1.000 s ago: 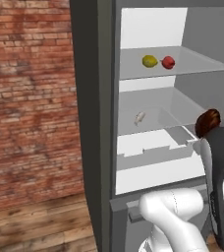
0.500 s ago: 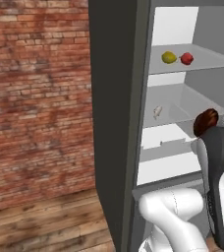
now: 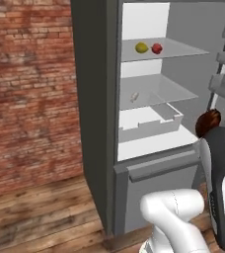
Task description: Gather the lemon and bell pepper from the fridge and place them on a tray on the dining counter. Then gather the fish and steak from the fridge and place them on the other tray.
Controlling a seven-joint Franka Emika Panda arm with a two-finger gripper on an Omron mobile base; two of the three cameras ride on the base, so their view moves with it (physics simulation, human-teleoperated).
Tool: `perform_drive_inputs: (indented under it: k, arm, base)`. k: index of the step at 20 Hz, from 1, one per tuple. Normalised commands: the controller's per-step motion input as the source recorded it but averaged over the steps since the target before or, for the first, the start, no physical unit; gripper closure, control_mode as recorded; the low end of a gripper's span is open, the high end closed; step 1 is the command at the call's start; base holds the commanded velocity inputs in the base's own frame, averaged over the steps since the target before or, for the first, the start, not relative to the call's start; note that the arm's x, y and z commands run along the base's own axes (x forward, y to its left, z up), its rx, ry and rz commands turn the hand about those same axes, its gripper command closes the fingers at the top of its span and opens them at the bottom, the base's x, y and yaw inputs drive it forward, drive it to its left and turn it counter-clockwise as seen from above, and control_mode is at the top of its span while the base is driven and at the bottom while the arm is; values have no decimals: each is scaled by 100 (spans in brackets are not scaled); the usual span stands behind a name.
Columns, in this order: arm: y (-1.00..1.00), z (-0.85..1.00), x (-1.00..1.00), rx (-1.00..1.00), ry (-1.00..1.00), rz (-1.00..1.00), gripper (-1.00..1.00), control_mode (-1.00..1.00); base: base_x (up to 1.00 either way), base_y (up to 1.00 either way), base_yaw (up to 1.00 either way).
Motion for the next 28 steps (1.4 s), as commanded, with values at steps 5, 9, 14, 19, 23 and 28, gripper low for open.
perform_drive_inputs:
  k: [5,9,14,19,23,28]
  arm:
    - [0,0,0,0,0,0,100,100]
    - [0,0,0,0,0,0,100,100]
    - [0,0,0,0,0,0,100,100]
    - [0,0,0,0,0,0,100,100]
    - [0,0,0,0,0,0,100,100]
    - [0,0,0,0,0,0,100,100]
  base:
    - [-81,1,-17]
    - [-84,11,-19]
    - [-72,8,-20]
    - [-83,0,-22]
    - [-70,10,-28]
    - [-68,34,-34]
